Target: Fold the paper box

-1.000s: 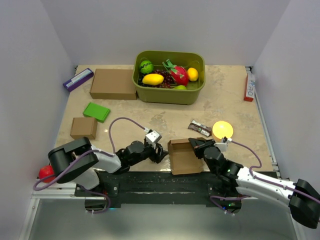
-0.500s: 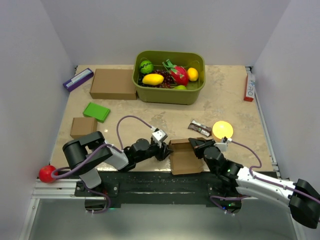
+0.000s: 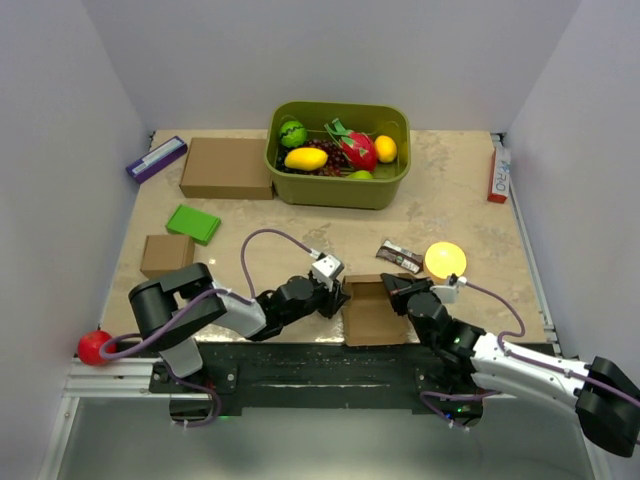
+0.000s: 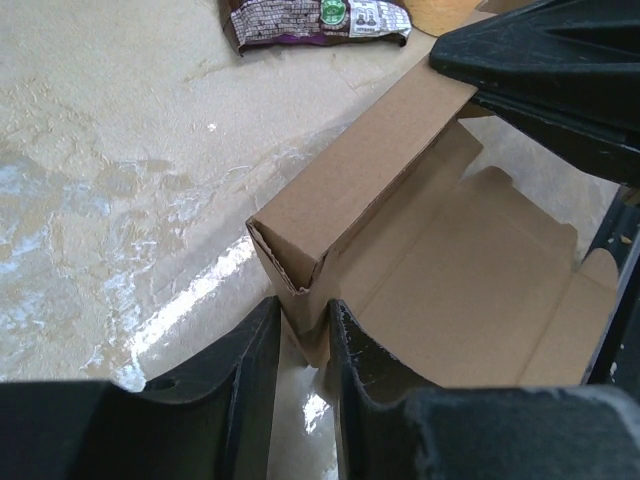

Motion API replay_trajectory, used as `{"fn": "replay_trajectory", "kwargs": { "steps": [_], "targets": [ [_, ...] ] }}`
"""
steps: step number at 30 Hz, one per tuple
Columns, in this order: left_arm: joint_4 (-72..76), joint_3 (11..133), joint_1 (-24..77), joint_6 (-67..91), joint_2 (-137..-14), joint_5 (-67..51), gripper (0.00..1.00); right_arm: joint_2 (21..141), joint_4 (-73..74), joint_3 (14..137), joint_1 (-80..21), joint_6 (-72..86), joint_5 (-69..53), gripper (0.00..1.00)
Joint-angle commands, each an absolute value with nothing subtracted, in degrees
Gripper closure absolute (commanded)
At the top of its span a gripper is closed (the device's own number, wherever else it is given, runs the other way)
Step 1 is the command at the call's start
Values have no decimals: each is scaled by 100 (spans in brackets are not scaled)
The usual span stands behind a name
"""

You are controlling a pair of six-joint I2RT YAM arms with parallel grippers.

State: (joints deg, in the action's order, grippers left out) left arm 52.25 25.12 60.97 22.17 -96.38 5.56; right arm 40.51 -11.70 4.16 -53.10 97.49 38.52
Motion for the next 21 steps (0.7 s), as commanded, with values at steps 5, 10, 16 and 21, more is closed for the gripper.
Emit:
{"fn": "replay_trajectory", "kwargs": {
  "steps": [5, 10, 16, 21],
  "targets": [
    [4413, 3014, 6346, 2707, -9694, 1538, 71, 4175, -949, 475, -5353, 9607, 3902, 100],
    [4219, 3295, 6539, 2733, -9835, 1713, 70, 4210, -932, 501, -5361, 9606, 3911, 100],
    [3859, 3507, 6741, 2751, -10028, 2161, 71, 4149, -862, 501, -5370, 9615, 3911, 100],
    [3367, 3656, 6741, 2847, -10072, 2837, 88, 4043, -756, 501, -5370, 9624, 3920, 100]
  ]
}}
